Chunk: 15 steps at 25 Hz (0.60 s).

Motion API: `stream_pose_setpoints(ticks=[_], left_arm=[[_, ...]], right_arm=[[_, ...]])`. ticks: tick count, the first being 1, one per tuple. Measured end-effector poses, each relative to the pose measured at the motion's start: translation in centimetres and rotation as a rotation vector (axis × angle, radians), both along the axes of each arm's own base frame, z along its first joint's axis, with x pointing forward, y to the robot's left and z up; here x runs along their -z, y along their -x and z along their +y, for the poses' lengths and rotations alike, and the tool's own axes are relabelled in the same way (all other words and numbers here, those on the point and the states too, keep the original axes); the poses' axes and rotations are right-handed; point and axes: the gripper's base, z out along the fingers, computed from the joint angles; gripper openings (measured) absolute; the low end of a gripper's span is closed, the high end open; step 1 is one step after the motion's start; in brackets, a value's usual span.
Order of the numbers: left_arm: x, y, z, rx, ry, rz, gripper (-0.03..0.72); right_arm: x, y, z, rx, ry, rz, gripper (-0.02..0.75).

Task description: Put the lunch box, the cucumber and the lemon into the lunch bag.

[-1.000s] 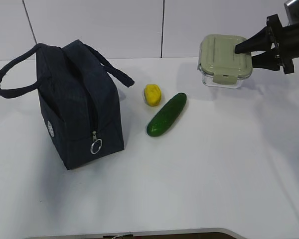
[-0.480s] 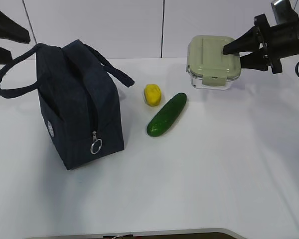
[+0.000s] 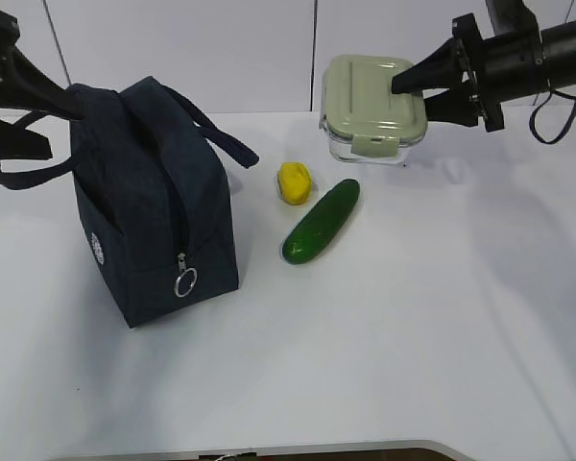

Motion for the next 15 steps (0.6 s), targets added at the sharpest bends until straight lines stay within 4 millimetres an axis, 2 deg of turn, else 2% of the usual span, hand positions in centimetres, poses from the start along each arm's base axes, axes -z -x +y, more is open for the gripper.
stream_pose_setpoints(ticks=[5,9,15], left_arm=[[0.6,-0.5,-0.4,0.004,0.026,0.010,0.413],[1.3,-0.8,-1.5,0.039,0.021,0.022,0.413],[2.2,-1.1,-2.3,0.060,0.016,0.038,0.413]], right_arm=[[-1.7,-0.5,1.0,-0.025,0.005,-0.061,0.379],[-2.8,-0.7,1.4,-0.032,0.002,-0.087,0.379],[-3.2,-0.7,1.9,-0.047,-0.003,-0.091,0.379]])
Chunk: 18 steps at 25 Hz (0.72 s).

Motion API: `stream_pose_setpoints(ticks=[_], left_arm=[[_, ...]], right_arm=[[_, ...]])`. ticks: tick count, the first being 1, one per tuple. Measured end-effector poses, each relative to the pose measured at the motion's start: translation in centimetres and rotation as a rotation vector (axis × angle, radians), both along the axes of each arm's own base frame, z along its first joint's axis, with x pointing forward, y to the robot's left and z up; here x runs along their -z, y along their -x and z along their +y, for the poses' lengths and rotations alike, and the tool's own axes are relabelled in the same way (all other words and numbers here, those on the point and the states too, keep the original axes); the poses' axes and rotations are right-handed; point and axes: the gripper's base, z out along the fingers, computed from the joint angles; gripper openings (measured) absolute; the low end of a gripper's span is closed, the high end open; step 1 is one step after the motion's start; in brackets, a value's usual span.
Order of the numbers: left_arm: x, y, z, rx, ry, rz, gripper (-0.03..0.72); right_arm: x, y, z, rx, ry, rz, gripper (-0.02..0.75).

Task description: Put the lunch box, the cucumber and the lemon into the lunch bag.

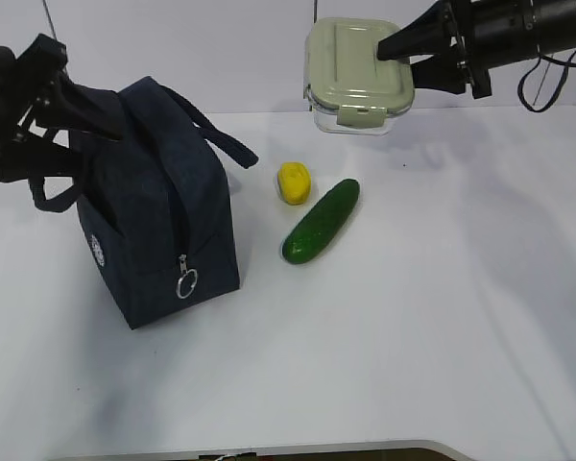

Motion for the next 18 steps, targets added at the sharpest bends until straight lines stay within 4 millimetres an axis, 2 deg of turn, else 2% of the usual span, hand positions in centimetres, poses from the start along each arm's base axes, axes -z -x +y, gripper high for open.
stream_pose_setpoints(ticks=[4,6,8,14,18], left_arm=[[0.1,-0.3,0.0,-0.011,-0.002,-0.005,0.408],[0.2,-0.4,0.1,-0.016,-0.005,-0.005,0.378],[0.2,-0.4,0.1,-0.020,-0.005,-0.009,0.310],[0.2,-0.5,0.2,0.016,-0.043,-0.061,0.025],[0.2,-0.5,0.2,0.032,-0.057,-0.079,0.002]], right_arm=[[0.0,0.0,0.0,0.002,-0.003,0.008,0.379],[0.0,0.0,0.2,-0.002,-0.004,0.009,0.379],[0.0,0.1,0.8,-0.015,-0.004,0.009,0.379],[0.0,0.5,3.6,-0.075,-0.004,0.009,0.379],[0.0,0.9,5.7,-0.122,-0.003,0.009,0.379]])
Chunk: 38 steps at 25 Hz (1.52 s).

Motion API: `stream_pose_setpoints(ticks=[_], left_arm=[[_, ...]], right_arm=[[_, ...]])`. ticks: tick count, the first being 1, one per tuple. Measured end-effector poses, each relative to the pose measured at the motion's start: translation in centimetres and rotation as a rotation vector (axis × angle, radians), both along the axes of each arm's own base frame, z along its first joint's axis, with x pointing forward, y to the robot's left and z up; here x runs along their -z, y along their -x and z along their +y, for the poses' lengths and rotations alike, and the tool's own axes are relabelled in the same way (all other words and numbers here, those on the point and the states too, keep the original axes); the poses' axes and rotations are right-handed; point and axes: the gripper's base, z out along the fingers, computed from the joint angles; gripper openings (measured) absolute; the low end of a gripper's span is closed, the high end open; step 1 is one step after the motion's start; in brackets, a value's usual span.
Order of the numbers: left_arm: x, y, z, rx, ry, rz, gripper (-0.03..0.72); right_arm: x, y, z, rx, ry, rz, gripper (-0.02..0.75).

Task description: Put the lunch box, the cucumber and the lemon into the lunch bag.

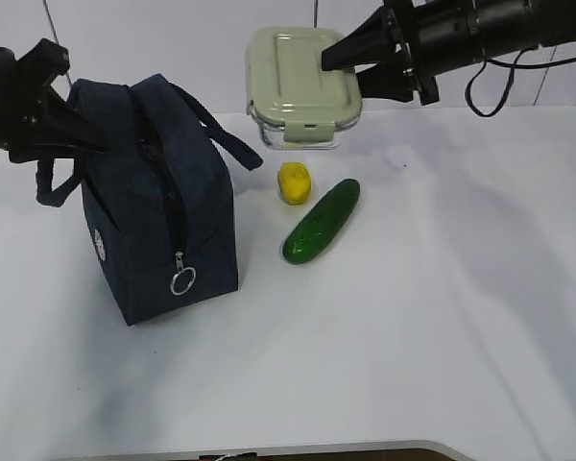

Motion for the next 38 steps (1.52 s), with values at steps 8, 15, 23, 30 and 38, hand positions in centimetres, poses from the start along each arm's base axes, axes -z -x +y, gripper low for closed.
stream_pose_setpoints(ticks=[8,15,23,30,38], left_arm=[[0.0,0.3,-0.2,0.032,0.019,0.021,0.000],[-0.1,0.6,-0.6,0.077,0.056,0.036,0.000],[-0.2,0.7,-0.8,0.091,0.067,0.039,-0.001],[-0.2,0.7,-0.8,0.093,0.065,0.037,-0.001],[-0.2,0.7,-0.7,0.093,0.062,0.036,-0.001]], right_arm=[[-0.4,0.8,3.3,-0.061,-0.043,0.004,0.379],[-0.4,1.8,6.3,-0.132,-0.049,-0.006,0.379],[-0.9,1.9,6.9,-0.147,-0.051,-0.023,0.379],[-3.7,1.5,7.0,-0.142,-0.069,-0.098,0.379],[-4.3,1.6,7.1,-0.149,-0.076,-0.110,0.379]])
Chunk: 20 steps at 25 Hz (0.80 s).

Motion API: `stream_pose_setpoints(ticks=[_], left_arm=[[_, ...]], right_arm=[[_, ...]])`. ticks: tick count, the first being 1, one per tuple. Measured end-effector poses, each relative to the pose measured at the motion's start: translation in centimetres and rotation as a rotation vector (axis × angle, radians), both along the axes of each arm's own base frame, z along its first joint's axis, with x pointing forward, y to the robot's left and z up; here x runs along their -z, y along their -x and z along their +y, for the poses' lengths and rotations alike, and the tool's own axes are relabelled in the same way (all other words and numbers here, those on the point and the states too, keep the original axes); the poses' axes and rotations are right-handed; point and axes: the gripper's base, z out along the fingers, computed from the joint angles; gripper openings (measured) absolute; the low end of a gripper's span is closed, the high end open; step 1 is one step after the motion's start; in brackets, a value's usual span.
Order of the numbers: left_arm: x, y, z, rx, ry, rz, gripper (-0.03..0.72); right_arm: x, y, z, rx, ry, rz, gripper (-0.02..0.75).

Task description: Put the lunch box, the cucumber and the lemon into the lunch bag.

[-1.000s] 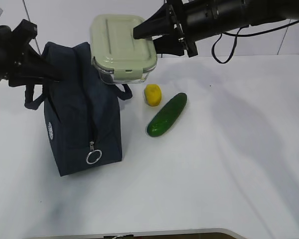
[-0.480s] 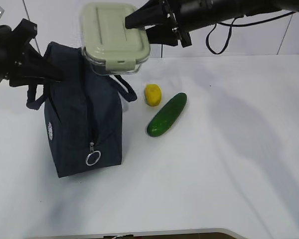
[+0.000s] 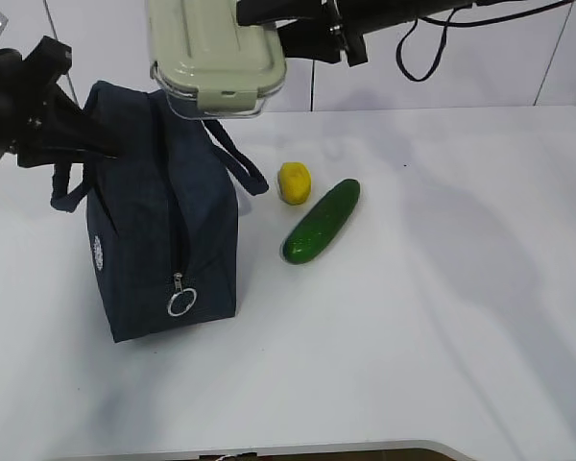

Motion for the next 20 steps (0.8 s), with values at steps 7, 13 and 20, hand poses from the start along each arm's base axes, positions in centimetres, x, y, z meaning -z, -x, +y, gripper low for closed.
stream_pose_setpoints(ticks=[7,13,20], left_arm=[[0.0,0.0,0.0,-0.001,-0.001,-0.001,-0.001],[0.0,0.0,0.0,0.001,-0.002,-0.004,-0.001],[0.0,0.0,0.0,0.002,-0.004,-0.007,-0.001]], right_arm=[[0.0,0.9,1.9,-0.049,0.004,0.001,0.379],[0.1,1.1,2.2,-0.063,0.016,0.000,0.379],[0.3,1.4,2.9,-0.079,0.031,-0.003,0.379]])
